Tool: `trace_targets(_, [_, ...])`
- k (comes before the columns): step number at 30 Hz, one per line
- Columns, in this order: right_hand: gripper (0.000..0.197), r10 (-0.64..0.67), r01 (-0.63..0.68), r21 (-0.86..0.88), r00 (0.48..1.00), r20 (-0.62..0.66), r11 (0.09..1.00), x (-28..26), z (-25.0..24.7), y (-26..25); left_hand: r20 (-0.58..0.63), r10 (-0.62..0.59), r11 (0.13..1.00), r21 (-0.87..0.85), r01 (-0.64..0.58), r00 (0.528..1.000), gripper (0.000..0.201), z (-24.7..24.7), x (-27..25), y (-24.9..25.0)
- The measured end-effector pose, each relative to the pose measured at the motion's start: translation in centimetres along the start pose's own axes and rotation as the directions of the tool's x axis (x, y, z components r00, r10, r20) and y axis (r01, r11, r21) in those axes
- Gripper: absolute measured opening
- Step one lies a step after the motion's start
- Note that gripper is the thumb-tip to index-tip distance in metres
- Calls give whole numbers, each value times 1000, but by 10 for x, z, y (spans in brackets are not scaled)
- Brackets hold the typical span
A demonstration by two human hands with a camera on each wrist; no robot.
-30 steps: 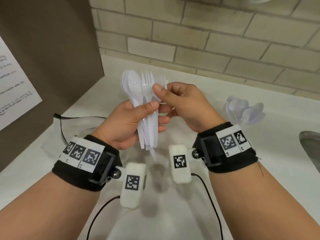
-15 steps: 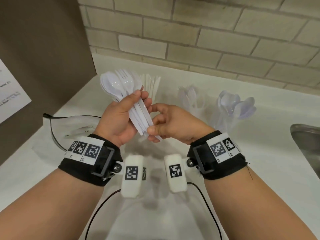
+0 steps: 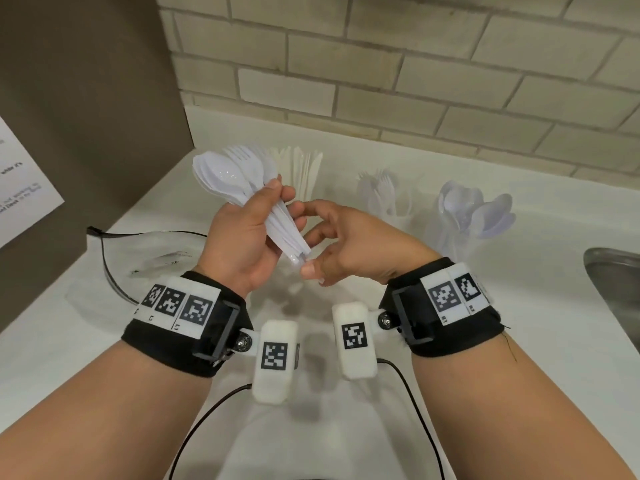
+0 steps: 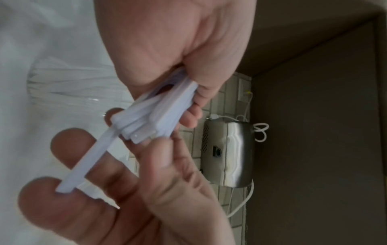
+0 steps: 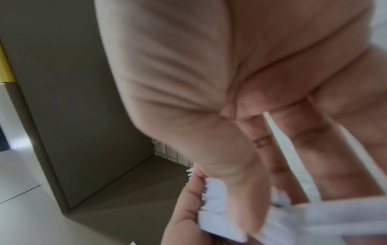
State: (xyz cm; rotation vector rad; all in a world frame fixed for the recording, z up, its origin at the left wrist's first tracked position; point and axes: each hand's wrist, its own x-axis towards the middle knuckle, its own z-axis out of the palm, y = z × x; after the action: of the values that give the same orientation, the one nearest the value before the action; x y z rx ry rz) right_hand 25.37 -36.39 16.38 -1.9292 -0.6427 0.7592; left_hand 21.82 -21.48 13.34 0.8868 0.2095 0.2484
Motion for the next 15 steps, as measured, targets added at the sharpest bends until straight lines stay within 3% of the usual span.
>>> trace_targets(8, [63,10,30,219,984,-177,975,15,15,9,-22,27,1000,-2,-27,999,12,7,-1,-4])
trace_targets(10, [61,3,49,227,975,-223,973,17,19,12,-26,27,1000,17,-27,999,17,8,-3,-5])
trace_targets(13, [60,-9,38,165,985,-173,986,16,16,12,-15,7,1000,20,-7,1000,23,5,-3,-4])
trace_targets(15, [56,-18,44,127,980,-199,991,15,6,7,15,-14,999,34,13,1000,19,1,-3,-4])
